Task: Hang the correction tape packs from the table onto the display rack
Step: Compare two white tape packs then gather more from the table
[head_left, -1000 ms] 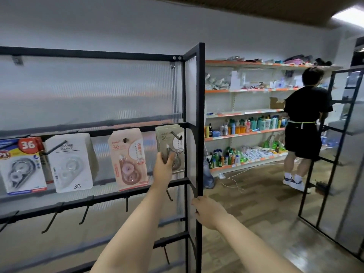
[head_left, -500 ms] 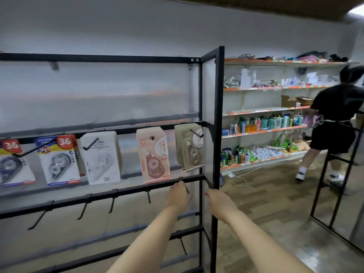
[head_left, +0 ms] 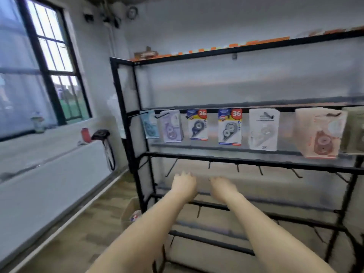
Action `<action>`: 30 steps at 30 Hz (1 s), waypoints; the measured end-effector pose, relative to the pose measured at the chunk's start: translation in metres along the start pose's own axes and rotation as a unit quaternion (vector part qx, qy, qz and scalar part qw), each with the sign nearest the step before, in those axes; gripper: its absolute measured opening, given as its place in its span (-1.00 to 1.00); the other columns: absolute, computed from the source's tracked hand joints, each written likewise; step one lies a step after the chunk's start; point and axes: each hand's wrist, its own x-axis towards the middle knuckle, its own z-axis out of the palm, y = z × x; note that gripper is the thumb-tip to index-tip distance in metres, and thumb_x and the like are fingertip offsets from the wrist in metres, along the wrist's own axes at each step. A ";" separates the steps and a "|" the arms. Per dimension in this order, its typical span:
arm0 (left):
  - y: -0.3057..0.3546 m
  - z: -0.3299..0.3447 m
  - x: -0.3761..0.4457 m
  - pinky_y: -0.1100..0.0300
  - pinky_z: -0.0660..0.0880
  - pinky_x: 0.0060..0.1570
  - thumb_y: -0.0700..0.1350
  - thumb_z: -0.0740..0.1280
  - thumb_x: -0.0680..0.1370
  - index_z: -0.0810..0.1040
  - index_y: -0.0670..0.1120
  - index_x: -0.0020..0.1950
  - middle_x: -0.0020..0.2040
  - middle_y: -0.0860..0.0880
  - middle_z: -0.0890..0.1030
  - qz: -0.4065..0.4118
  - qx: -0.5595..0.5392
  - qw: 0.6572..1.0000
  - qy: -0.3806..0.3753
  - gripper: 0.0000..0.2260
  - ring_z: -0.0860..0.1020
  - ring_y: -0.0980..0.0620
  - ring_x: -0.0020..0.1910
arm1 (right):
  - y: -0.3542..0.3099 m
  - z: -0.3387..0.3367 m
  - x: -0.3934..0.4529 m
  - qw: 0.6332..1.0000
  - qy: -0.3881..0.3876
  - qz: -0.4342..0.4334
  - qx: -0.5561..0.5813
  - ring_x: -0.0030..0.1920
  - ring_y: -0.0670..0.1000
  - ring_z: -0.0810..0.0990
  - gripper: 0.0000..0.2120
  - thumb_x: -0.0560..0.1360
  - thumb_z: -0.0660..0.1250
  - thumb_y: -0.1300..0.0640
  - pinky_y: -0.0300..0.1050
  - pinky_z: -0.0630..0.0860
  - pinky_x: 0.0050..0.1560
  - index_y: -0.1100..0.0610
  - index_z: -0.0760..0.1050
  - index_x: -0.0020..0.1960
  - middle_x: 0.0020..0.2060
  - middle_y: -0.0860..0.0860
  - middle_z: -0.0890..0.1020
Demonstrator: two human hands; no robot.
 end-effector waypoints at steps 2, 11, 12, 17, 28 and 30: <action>-0.072 0.020 -0.040 -0.01 0.32 0.22 -0.06 0.17 0.61 0.40 -0.19 0.33 0.31 -0.17 0.43 -0.059 0.007 0.998 -0.015 -0.67 0.37 -0.16 0.30 | -0.084 0.011 0.011 0.997 0.001 -0.081 -0.004 0.28 0.14 0.40 -0.64 0.58 0.16 0.23 -0.01 0.41 0.20 0.19 0.30 0.37 0.29 0.13 0.43; -0.332 0.088 -0.258 -0.03 0.33 0.25 -0.04 0.15 0.63 0.36 -0.19 0.38 0.35 -0.19 0.40 -0.350 -0.017 0.928 -0.126 -0.63 0.37 -0.16 0.33 | -0.432 0.057 0.001 0.920 -0.013 -0.391 -0.034 0.35 0.14 0.32 -0.66 0.58 0.11 0.26 -0.02 0.34 0.26 0.23 0.27 0.35 0.32 0.15 0.40; -0.354 0.094 -0.282 -0.02 0.33 0.23 -0.03 0.15 0.64 0.36 -0.18 0.38 0.35 -0.18 0.39 -0.378 -0.018 0.916 -0.134 -0.63 0.37 -0.16 0.33 | -0.466 0.060 -0.002 0.910 -0.016 -0.414 -0.032 0.37 0.14 0.31 -0.64 0.58 0.10 0.26 -0.02 0.33 0.28 0.23 0.26 0.37 0.33 0.15 0.39; -0.451 0.126 -0.387 -0.01 0.33 0.27 0.02 0.17 0.64 0.36 -0.15 0.39 0.36 -0.17 0.39 -0.506 -0.009 0.844 -0.180 -0.61 0.36 -0.15 0.33 | -0.626 0.087 -0.025 0.856 -0.037 -0.516 -0.023 0.38 0.13 0.33 -0.58 0.57 0.12 0.23 0.00 0.33 0.33 0.19 0.25 0.42 0.37 0.13 0.38; -0.653 0.175 -0.542 -0.06 0.28 0.30 -0.04 0.13 0.64 0.35 -0.19 0.39 0.38 -0.20 0.37 -0.651 -0.036 0.730 -0.204 -0.63 0.32 -0.17 0.36 | -0.920 0.129 -0.016 0.748 -0.085 -0.657 -0.035 0.33 0.13 0.37 -0.58 0.57 0.17 0.20 0.04 0.38 0.32 0.19 0.27 0.42 0.34 0.14 0.40; -0.681 0.186 -0.562 -0.05 0.29 0.29 0.00 0.15 0.64 0.35 -0.19 0.39 0.38 -0.20 0.37 -0.663 -0.045 0.716 -0.213 -0.61 0.32 -0.17 0.36 | -0.963 0.136 -0.016 0.741 -0.097 -0.663 -0.039 0.34 0.13 0.37 -0.57 0.58 0.16 0.20 0.03 0.37 0.33 0.19 0.26 0.43 0.35 0.14 0.40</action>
